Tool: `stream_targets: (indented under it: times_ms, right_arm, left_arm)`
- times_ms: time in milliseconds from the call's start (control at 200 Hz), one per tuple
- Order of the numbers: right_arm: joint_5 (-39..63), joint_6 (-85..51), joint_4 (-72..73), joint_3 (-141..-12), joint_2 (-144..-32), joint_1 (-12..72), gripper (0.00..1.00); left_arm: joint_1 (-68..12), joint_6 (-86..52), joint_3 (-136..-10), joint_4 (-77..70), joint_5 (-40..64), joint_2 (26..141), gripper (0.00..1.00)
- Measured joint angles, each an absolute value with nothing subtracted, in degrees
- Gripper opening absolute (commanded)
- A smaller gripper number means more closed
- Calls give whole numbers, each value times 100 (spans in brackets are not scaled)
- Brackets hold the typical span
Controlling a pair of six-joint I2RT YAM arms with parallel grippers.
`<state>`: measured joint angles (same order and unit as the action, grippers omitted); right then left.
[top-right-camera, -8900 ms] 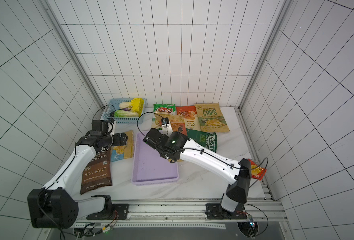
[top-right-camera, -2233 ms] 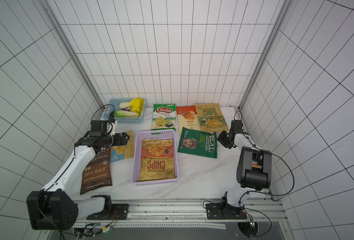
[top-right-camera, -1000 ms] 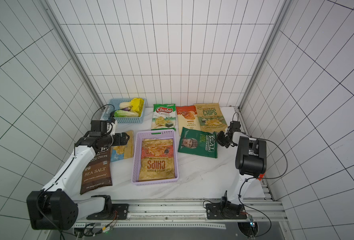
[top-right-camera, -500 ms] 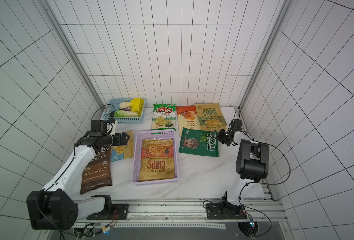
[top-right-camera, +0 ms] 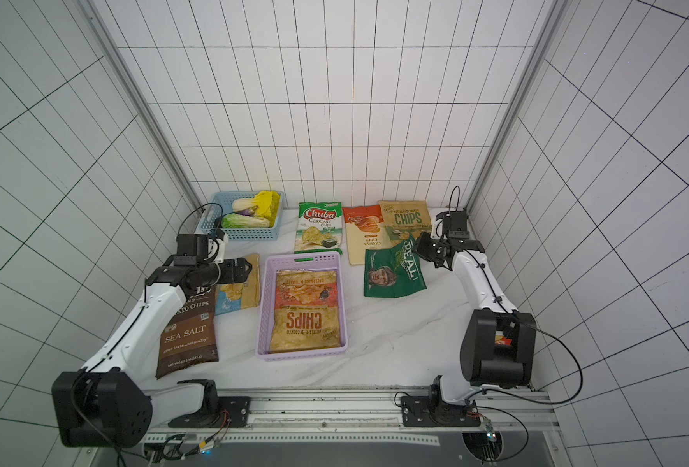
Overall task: Put the potato chips into the basket
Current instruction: Pick up the potato chip from the center of the board.
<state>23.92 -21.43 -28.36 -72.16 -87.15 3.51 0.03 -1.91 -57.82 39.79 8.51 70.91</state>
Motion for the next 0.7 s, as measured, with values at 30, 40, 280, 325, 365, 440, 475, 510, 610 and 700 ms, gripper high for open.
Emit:
stream_targets:
  times_ms: [30,40,280,325,365,440,475,510,610,700]
  right_arm:
    - [2342,-2093,-2950,-7332,-8654,449,0]
    - [2329,-2075,-3000,-7380,-8635,482,0]
    - [2143,-1612,-3837,-8464,-8309,1146,0]
    - [2165,-1542,-3940,-8626,-8248,1219,0]
    - [2206,-1487,-4034,-8768,-8182,1262,0]
    - [2311,-1404,-4204,-8982,-8073,1317,0]
    - [2366,-1365,-4285,-9091,-8025,1343,0]
    - [2438,-1337,-4364,-9201,-7985,1361,0]
    - [2641,-1249,-4552,-9529,-7931,1474,0]
    - [2849,-1166,-4757,-9863,-7929,1612,0]
  left_arm:
    - [3,-191,-5782,3979,851,7091,98]
    - [3,-191,-5782,3979,851,7091,98]
    - [3,-191,-5782,3979,849,7091,98]
    - [3,-191,-5782,3979,849,7091,98]
    - [3,-191,-5782,3979,849,7091,98]
    - [3,-191,-5782,3979,849,7091,98]
    - [3,-191,-5782,3979,849,7091,98]
    - [3,-191,-5782,3979,851,7091,98]
    - [3,-191,-5782,3979,862,7091,98]
    - [3,-172,-5782,3979,895,7089,98]
